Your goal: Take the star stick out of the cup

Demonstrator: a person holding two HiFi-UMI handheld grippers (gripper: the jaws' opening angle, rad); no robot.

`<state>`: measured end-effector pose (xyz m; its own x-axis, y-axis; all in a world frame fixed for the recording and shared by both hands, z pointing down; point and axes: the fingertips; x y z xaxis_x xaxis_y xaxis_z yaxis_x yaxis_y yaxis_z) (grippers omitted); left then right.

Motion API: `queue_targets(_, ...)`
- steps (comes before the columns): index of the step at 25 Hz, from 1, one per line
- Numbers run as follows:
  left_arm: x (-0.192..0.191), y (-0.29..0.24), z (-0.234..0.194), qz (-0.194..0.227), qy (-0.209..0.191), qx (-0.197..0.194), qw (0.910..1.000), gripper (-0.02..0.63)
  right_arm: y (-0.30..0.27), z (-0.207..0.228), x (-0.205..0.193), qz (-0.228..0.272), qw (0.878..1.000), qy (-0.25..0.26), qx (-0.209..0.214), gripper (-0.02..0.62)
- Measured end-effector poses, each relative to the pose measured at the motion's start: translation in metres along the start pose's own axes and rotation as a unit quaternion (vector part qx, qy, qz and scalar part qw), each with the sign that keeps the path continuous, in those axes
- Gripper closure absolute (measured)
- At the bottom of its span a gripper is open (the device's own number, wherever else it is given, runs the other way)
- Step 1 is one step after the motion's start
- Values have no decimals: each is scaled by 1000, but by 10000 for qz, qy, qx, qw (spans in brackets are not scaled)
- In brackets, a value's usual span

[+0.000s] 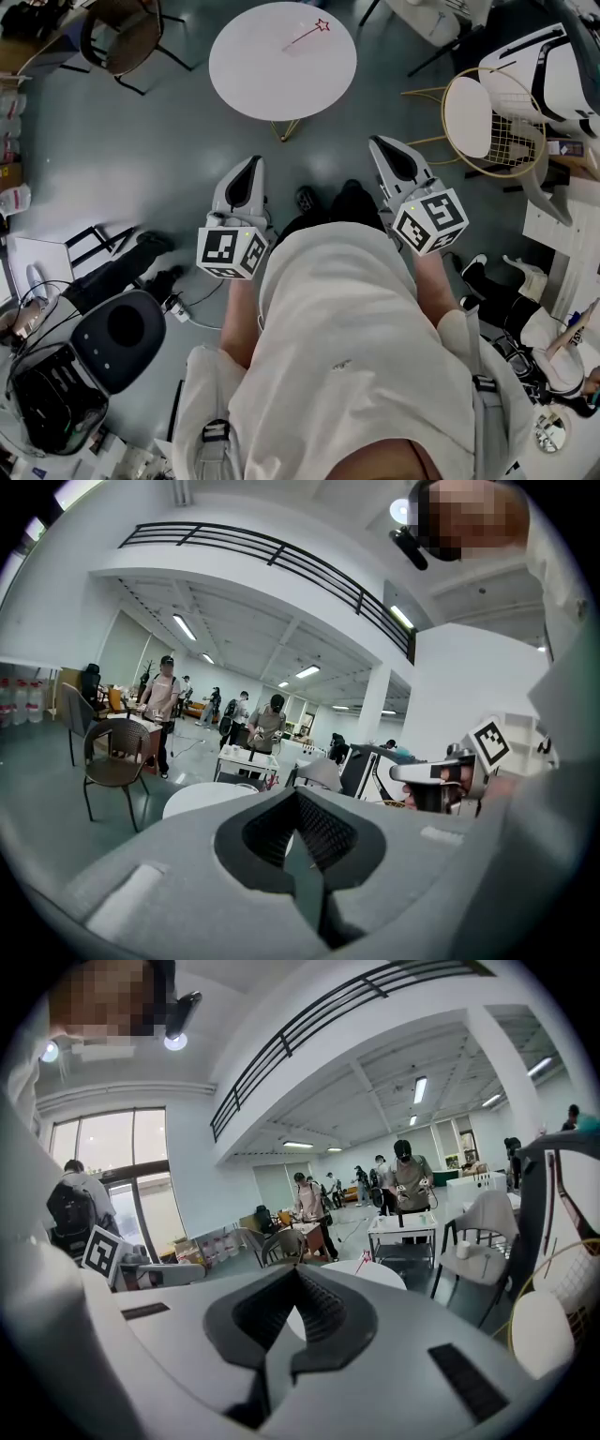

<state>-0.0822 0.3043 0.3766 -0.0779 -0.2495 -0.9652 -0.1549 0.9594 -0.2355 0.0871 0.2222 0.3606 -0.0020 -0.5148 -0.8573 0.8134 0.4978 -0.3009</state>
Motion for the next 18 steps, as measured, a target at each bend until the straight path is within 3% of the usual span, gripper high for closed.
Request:
queue_targets(11,2,-7,0,-116,-13,71,9999,597,0,24,5,-58,9995,-253,-197,589)
queue_targets(18,16,-33,1,-80,-18,204,9998,597,-14,46,32,-6,9998,-184,-67,589)
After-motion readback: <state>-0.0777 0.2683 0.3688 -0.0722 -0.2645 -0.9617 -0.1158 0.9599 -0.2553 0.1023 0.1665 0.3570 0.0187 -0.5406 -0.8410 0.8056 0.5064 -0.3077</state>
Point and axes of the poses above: the fingertips, and each gripper's own axes: y backward along the fingers, z to its right, x out of its top, and after that the axes turned 10 degrees about -y, right-handed
